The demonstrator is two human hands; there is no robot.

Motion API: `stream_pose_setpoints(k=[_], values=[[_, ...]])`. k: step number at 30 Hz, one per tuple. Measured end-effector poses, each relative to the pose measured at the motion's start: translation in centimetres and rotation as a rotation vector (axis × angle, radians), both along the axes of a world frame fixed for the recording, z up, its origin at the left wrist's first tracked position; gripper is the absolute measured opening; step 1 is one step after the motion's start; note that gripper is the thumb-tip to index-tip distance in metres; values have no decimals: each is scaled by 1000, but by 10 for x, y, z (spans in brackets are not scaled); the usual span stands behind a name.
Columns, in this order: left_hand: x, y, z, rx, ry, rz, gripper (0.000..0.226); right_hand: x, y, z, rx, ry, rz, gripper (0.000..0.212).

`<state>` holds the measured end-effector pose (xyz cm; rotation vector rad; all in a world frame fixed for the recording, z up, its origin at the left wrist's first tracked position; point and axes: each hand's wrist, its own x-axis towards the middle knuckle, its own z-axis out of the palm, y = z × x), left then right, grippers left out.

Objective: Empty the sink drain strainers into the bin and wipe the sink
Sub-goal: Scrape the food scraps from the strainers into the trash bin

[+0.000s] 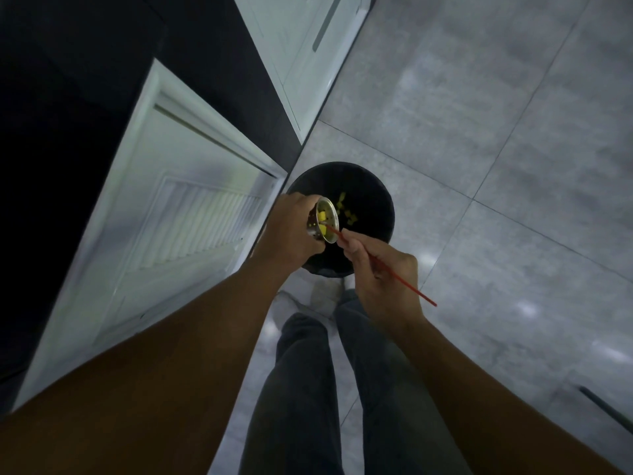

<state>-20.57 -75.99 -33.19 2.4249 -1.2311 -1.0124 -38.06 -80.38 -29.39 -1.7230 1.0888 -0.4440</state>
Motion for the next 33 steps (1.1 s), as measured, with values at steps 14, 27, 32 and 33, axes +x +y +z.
stream_pose_setpoints(k=[14,27,32,33], values=[[3,-7,4,20,-15,-13,78,-6,-6,9,-47,19,27,23],[2,-10,10,44,-24,-28,81,-23,-15,7,-92,83,-86,24],[-2,-11,8,29,-37,-16,80,-23,-9,5,-153,24,54,26],[-3,-12,8,25,-34,-12,81,-21,-7,4,-173,21,108,27]])
